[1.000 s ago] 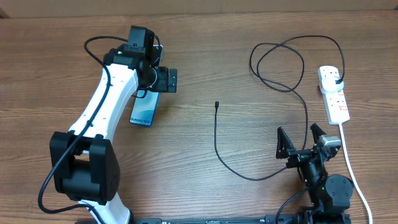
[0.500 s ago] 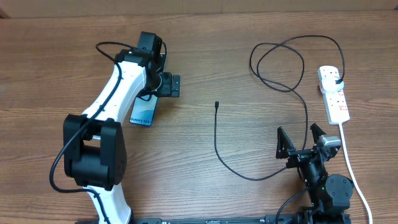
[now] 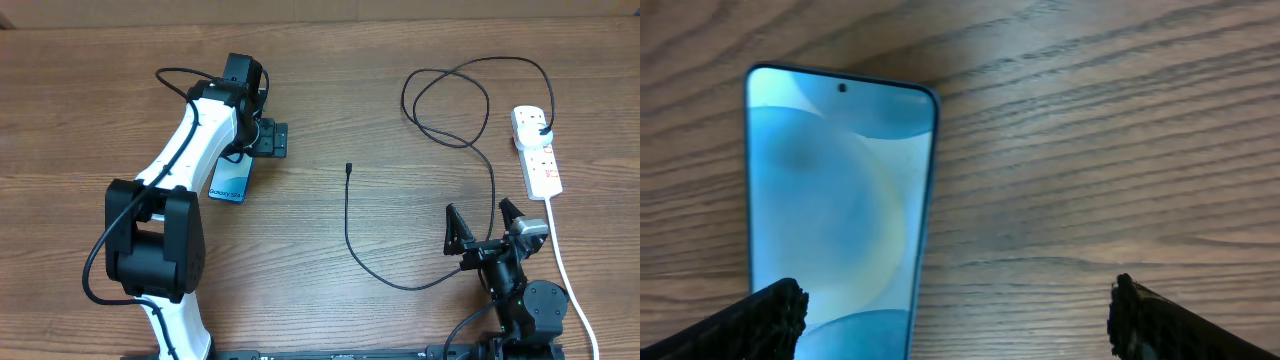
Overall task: Plug charger to phone and switch on socket
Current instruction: 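Move the left gripper forward over the blue Galaxy phone, then lower the left gripper and close it on the phone's sides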
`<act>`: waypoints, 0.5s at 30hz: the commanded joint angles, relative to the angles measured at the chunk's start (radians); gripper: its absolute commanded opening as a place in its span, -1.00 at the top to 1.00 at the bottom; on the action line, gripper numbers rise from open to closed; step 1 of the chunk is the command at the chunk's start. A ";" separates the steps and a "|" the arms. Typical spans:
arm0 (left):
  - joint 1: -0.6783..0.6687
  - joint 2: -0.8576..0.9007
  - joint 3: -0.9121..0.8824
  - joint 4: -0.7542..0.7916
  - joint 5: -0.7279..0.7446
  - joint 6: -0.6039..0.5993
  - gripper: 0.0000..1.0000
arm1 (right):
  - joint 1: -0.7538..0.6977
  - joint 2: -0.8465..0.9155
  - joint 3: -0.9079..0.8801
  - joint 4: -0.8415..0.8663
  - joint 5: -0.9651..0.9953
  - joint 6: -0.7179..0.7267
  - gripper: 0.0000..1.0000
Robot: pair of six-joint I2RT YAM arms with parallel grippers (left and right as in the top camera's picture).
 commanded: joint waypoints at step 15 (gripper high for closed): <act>0.002 0.025 0.020 -0.038 -0.125 0.002 -0.99 | 0.005 -0.008 0.000 0.006 0.010 -0.002 -1.00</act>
